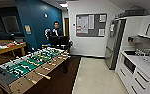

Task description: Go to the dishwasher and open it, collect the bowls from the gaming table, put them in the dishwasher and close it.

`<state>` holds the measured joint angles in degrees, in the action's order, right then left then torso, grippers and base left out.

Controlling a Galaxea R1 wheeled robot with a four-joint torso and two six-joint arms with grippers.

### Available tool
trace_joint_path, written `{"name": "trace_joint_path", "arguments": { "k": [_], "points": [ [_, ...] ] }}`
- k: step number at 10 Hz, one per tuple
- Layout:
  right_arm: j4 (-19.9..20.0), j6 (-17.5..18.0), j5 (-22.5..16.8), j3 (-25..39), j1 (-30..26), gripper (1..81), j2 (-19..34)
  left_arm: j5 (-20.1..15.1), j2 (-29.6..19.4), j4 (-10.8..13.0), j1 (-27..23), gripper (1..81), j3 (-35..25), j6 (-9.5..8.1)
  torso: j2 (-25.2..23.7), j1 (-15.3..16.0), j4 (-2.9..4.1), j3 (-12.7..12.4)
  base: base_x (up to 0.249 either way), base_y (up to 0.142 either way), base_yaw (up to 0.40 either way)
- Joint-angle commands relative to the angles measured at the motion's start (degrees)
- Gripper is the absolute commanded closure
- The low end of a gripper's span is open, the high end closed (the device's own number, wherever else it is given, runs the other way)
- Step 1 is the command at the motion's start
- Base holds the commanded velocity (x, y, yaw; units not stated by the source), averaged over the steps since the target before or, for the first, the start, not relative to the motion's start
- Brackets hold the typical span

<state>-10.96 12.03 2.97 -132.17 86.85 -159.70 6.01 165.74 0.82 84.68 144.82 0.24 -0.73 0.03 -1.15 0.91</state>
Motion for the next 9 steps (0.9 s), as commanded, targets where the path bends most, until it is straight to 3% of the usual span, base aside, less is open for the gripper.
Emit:
{"name": "trace_joint_path", "arguments": {
  "k": [1,9],
  "points": [
    [-0.55,0.01,-2.45,0.17,-2.77,1.0,0.5,-2.49,-0.14,-0.38,-2.89,1.0,-0.24,0.38,0.0,0.0,0.0,0.0,0.0,0.0,0.329],
    [-0.47,0.01,-2.71,-0.27,-3.03,1.0,0.23,-2.49,-0.23,-0.55,-2.89,1.0,-0.16,0.37,0.0,0.0,0.0,0.0,0.0,0.0,0.301]
  ]
}}
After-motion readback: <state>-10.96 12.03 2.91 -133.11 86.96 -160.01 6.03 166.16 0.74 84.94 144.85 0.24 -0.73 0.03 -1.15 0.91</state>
